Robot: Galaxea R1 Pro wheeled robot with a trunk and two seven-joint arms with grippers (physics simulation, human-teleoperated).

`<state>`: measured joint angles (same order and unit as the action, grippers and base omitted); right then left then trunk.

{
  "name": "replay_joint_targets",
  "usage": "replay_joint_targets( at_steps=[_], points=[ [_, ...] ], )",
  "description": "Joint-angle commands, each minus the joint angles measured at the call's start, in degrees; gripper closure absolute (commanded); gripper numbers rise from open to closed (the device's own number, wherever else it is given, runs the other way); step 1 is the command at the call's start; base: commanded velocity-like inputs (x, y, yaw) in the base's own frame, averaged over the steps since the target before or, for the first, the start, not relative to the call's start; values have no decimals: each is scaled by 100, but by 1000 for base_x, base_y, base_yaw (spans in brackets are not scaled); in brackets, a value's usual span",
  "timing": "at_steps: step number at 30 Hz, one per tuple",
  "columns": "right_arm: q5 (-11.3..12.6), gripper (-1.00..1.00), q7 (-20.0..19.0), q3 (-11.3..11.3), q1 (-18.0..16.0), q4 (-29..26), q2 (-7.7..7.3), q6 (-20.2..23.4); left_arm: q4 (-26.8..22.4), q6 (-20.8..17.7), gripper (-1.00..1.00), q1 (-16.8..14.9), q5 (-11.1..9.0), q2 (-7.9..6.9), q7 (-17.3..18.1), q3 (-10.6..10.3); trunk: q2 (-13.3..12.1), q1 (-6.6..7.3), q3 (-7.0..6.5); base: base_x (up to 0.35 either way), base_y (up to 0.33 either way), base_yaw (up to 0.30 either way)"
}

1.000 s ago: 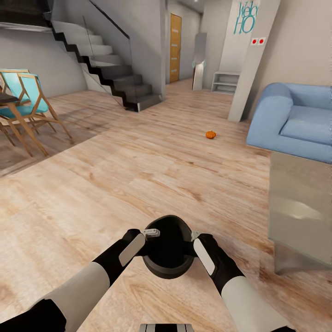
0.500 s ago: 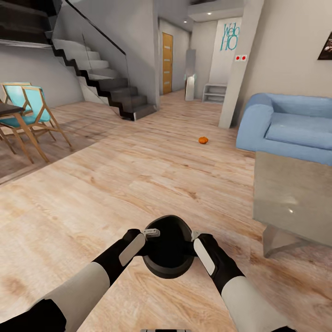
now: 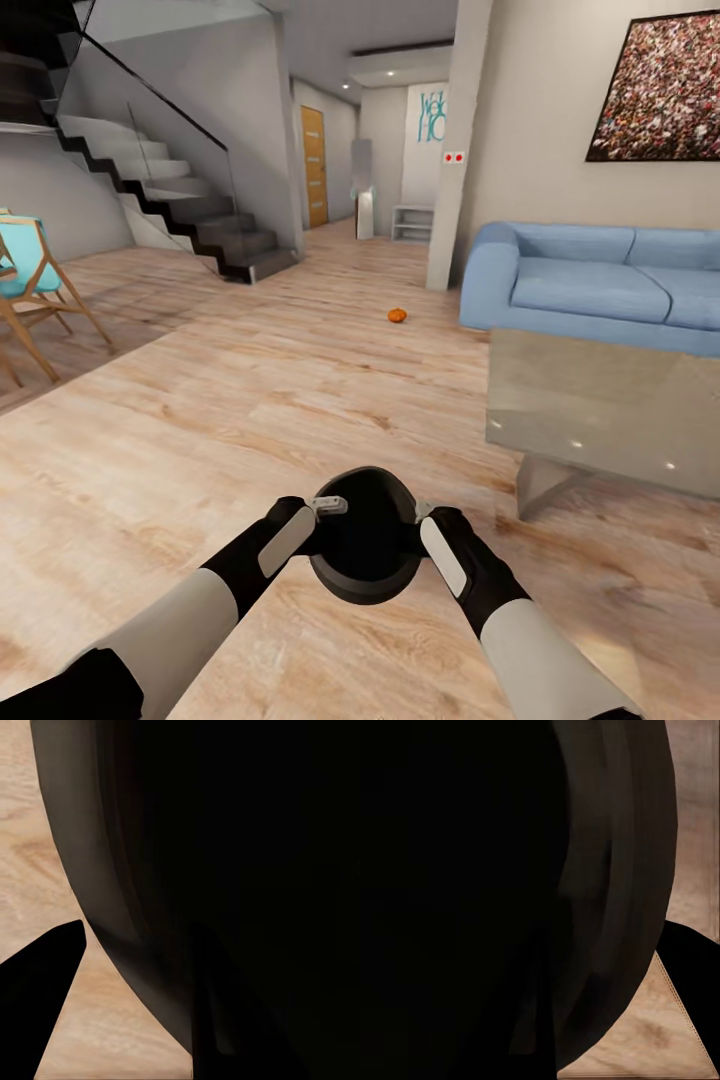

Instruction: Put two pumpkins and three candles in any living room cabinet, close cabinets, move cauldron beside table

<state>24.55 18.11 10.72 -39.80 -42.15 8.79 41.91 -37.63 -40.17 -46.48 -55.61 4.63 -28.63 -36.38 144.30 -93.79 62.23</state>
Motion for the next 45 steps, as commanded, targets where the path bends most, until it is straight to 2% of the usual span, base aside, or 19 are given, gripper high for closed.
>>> replay_joint_targets(
  at_steps=[1,19,26,35,45],
  points=[
    [103,100,49,36,-10,-4,-26,1,-7,-26,100,-1,-99,-24,-81,-93,1,5,-18,-68,2,-271],
    [103,100,46,36,-10,-4,-26,10,-8,-26,100,-1,-97,-24,-98,-106,-23,52,-417,-9,0,-249],
    [103,100,44,36,-10,-4,-26,7,-8,-26,100,-1,-95,-22,-98,-106,-32,70,-572,-107,0,-72],
    [103,100,44,36,-10,-4,-26,9,-43,-24,100,-1,-107,-24,-103,-106,-32,70,-572,-23,-14,-4],
    [103,100,44,36,-10,-4,-26,8,-17,-26,100,-1,-107,-24,-107,-106,-32,70,-572,-1,-229,0]
  ],
)
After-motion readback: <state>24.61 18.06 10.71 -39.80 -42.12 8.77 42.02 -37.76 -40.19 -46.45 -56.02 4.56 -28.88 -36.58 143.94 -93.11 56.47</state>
